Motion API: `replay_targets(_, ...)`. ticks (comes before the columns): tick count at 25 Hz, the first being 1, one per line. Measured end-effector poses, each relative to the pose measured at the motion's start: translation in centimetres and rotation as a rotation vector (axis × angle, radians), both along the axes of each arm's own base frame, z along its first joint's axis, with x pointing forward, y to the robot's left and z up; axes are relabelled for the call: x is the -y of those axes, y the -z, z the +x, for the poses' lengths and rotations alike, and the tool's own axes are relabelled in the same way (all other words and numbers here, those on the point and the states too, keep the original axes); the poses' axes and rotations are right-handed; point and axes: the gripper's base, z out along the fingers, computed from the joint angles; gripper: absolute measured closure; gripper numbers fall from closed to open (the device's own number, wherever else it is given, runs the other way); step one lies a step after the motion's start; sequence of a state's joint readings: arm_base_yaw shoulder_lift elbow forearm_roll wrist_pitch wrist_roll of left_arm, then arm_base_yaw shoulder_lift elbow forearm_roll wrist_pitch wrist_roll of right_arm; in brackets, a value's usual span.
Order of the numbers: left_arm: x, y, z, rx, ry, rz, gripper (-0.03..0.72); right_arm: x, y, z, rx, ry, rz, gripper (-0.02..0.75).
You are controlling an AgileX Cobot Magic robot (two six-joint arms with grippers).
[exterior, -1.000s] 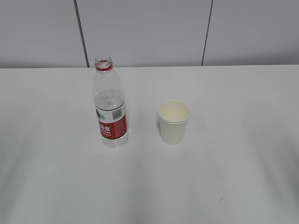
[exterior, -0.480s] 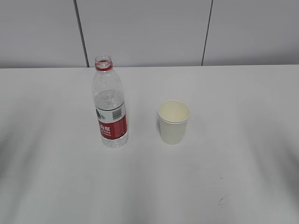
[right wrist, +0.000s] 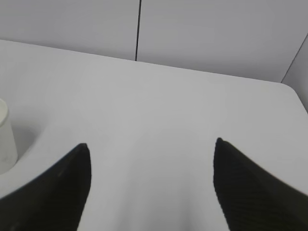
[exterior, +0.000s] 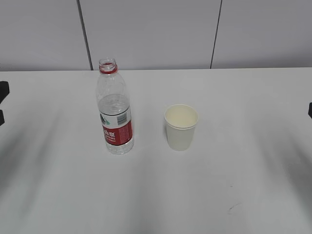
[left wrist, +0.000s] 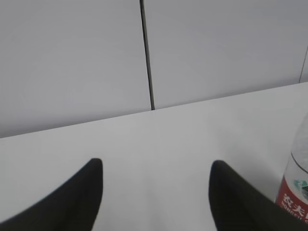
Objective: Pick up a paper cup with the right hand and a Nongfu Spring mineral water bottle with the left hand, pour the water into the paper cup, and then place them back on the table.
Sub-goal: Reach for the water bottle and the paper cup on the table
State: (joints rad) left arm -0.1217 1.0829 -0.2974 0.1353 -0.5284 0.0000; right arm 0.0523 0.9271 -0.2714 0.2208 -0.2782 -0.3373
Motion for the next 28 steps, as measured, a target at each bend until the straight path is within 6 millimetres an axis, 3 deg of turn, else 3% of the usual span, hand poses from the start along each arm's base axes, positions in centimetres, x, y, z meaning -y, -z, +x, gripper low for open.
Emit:
replay_targets(8,0.3,1.8,1.6,-0.018,0.012,-0.01,0.252,-1.2,1.2,3.6,0.015,-0.115,-0.005,0.148)
replay_targets(15,0.4,2.6,2.1,-0.033,0.016,-0.012,0.252,-2.6,3.4,6.5,0.008,-0.263,-0.015,0.148)
replay_targets(28,1.2,3.1,2.0,-0.038,0.116,0.07,0.251,-4.2,8.4,8.6,0.014,-0.423,0.046,0.142)
